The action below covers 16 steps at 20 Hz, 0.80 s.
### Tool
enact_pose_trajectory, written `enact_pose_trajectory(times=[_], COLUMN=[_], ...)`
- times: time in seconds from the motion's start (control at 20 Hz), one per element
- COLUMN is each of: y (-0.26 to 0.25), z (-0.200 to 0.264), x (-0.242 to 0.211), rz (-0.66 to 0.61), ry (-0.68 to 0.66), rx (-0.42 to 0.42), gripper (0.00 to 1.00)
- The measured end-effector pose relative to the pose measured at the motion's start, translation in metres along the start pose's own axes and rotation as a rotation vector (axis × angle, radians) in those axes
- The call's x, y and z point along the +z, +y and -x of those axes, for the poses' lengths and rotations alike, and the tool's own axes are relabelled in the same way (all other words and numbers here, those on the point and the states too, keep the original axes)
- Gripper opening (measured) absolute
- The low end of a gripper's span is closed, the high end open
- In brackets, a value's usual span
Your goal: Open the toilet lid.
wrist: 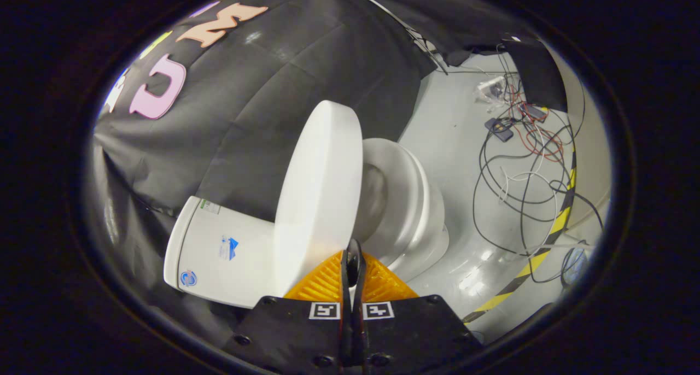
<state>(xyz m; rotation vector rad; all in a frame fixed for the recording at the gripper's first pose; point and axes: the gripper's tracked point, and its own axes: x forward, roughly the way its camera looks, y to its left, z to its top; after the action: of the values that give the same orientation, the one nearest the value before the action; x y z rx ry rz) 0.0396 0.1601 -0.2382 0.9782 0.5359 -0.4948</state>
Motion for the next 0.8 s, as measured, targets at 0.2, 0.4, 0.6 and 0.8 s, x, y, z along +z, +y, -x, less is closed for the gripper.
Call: enact_pose_trajectory(times=[0.2,0.4,0.6,0.8], y=[0.028,0.050,0.064,0.081], z=[0.013,0.023,0.028,0.034], x=[0.009,0.013,0.015,0.016], rz=[0.072,0.136,0.194,0.253], ry=[-0.053,-0.090,-0.104,-0.121], rx=[0.011,0.010,0.003,-0.002], gripper=[0.01,0.01,0.01,0.01])
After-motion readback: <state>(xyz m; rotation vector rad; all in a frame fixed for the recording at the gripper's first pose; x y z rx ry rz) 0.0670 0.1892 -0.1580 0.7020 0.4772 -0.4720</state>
